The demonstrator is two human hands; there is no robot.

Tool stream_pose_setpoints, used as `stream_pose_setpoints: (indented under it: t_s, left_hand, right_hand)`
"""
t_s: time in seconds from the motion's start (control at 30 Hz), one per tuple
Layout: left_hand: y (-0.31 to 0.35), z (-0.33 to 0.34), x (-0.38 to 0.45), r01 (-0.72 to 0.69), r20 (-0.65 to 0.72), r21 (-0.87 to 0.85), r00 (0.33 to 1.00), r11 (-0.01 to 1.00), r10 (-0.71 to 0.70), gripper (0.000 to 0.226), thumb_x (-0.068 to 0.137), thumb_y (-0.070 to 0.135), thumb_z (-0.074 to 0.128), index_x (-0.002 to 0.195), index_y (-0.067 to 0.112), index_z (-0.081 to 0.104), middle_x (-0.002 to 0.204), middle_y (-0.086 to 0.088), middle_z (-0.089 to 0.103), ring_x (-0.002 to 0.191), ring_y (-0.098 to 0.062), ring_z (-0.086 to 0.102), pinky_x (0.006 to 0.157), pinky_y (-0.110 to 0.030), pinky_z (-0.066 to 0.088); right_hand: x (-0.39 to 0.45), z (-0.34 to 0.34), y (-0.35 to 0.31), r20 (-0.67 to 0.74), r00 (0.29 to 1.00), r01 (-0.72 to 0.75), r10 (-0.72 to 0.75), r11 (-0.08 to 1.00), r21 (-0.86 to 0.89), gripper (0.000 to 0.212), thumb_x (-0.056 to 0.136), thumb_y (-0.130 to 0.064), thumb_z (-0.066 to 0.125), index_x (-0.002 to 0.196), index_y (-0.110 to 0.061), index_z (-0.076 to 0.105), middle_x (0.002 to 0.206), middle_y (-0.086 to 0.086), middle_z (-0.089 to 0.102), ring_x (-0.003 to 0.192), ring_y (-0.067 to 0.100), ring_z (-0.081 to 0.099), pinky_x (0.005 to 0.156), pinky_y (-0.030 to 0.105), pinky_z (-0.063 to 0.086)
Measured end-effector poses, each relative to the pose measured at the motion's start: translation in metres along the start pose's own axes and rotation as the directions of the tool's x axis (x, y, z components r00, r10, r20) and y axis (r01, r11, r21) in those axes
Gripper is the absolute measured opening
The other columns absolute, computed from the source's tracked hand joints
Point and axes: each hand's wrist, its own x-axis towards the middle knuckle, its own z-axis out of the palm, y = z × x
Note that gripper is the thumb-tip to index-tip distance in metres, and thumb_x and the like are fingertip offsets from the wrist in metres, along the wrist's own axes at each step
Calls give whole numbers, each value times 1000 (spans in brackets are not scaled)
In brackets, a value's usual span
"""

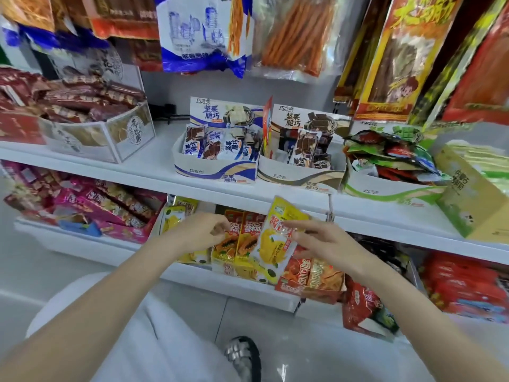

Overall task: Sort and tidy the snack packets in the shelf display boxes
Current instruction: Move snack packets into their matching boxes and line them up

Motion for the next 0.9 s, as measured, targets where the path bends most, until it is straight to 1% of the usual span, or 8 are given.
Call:
stream_pose_setpoints:
  t_s: [0.1,0.17,0.23,0.43,0.57,0.67,0.73,0.9]
  left_hand:
    - [-45,16,-7,153,110,164,979,974,-172,35,92,23,50,126,15,53,128,-6,55,115,-22,52,96,-31,43]
    - [-74,21,-12,243,160,247,945,938,-287,38,91,24,48,127,11,51,131,-11,52,119,-25,50,97,-31,42]
    - [-96,20,-18,297,210,256,912,920,-352,39,90,22,48,125,4,51,130,-15,51,116,-28,51,96,-33,43]
    - [-135,1,-30,400,187,24,899,916,-397,62,94,29,48,146,11,19,153,-9,17,137,-25,28,110,-30,28]
    - [-147,5,-18,449,200,-20,877,893,-436,54,94,30,49,139,5,34,145,-13,36,131,-27,38,102,-29,32]
    - [-155,10,-9,480,235,-27,855,877,-462,49,92,30,50,132,3,42,130,-10,47,119,-25,46,95,-31,37]
    - [-160,12,-7,486,247,-11,848,874,-469,51,93,29,47,136,5,39,135,-9,44,124,-24,42,98,-31,35]
    - [-170,15,-12,488,278,-22,841,873,-463,60,94,32,45,145,8,24,153,-7,21,139,-23,24,109,-29,25]
  right_hand:
    - [18,33,14,45,999,-7,15,985,-171,36,94,-29,48,130,-22,51,141,2,42,112,13,58,91,24,49]
    - [37,56,17,90,996,43,-16,950,-310,41,95,-28,47,135,-19,45,145,3,38,136,16,33,104,20,28]
    - [60,81,9,136,987,135,-90,917,-374,44,95,-24,47,138,-14,40,146,4,37,138,16,26,106,21,21]
    - [145,162,-15,153,971,219,-184,943,-251,48,93,-16,50,139,-13,39,142,4,36,132,17,34,110,32,30]
    - [191,197,-26,56,986,168,-160,966,-199,42,92,-11,49,134,-12,45,135,7,44,129,19,38,101,19,26]
    - [208,211,-23,59,991,126,-120,985,-118,38,93,-14,48,130,-12,50,136,10,45,129,22,38,110,33,29]
    - [214,215,-16,64,996,60,-57,997,-47,36,93,-14,49,129,-14,52,140,10,43,132,22,36,112,40,28]
    - [227,218,-4,92,989,-134,116,963,234,31,92,-15,51,122,-19,56,136,3,48,127,20,43,107,37,36]
